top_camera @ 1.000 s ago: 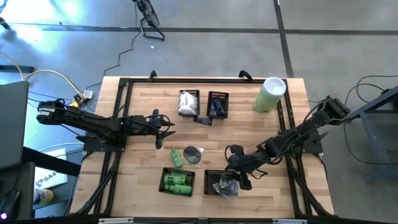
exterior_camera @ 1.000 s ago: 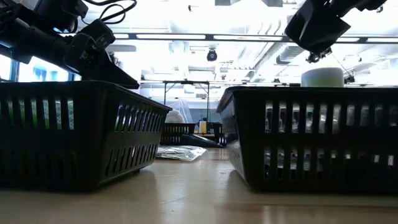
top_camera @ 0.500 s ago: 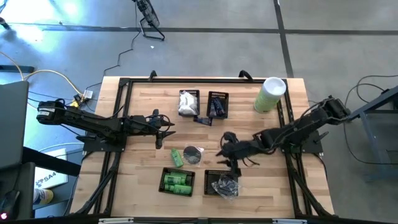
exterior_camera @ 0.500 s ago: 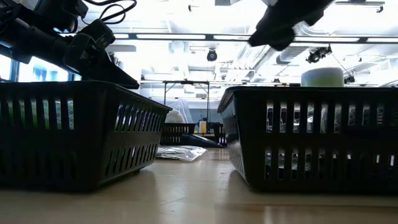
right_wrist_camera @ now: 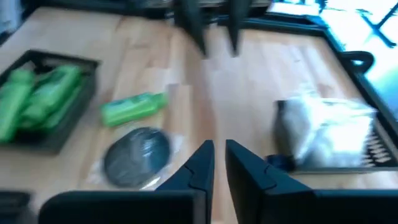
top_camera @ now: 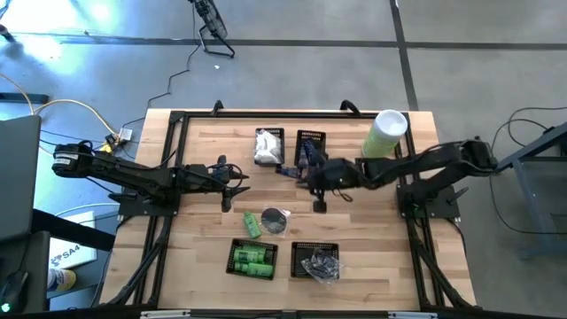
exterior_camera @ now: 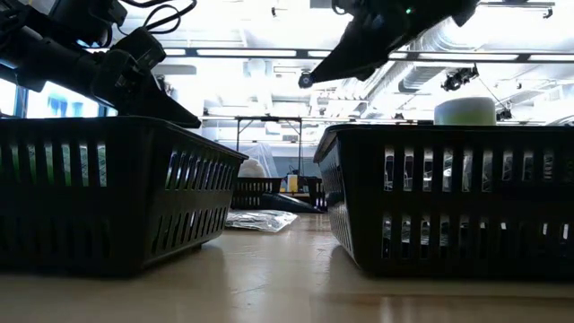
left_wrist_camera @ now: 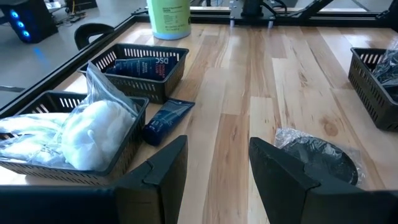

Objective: Pick & Place Travel size toiletries
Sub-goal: Put the blue shave cream into the top right black bin

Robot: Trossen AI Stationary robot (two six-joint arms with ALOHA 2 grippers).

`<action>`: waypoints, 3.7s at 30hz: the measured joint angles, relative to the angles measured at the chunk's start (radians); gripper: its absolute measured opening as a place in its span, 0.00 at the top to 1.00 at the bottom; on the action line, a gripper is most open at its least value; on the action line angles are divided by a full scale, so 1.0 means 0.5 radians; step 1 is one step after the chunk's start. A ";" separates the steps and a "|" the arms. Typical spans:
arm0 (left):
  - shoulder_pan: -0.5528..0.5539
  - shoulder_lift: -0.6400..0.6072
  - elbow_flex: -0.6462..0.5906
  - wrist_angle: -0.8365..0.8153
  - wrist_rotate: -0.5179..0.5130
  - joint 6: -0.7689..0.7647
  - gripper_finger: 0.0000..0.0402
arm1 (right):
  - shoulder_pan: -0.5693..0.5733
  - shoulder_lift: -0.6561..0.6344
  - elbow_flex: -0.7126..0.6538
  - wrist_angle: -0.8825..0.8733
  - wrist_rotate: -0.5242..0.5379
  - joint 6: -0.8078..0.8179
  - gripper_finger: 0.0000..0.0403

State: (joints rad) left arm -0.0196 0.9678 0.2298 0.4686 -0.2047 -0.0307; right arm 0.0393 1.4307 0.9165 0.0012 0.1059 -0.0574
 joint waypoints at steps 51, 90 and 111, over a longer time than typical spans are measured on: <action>0.000 0.001 0.003 0.269 -0.198 -0.089 0.58 | -1.062 0.000 0.000 0.524 -1.005 -0.304 0.99; 0.000 0.000 0.001 0.382 -0.209 -0.268 0.58 | -1.040 -0.014 -0.198 0.708 -1.152 -0.243 0.99; 0.001 0.109 0.054 0.334 -0.415 -0.422 0.58 | -1.002 -0.348 -0.660 1.262 -0.891 -0.221 0.99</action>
State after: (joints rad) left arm -0.0193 1.0224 0.2568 0.6359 -0.4121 -0.2417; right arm -0.4618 1.2567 0.5863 0.6323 -0.3396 -0.1679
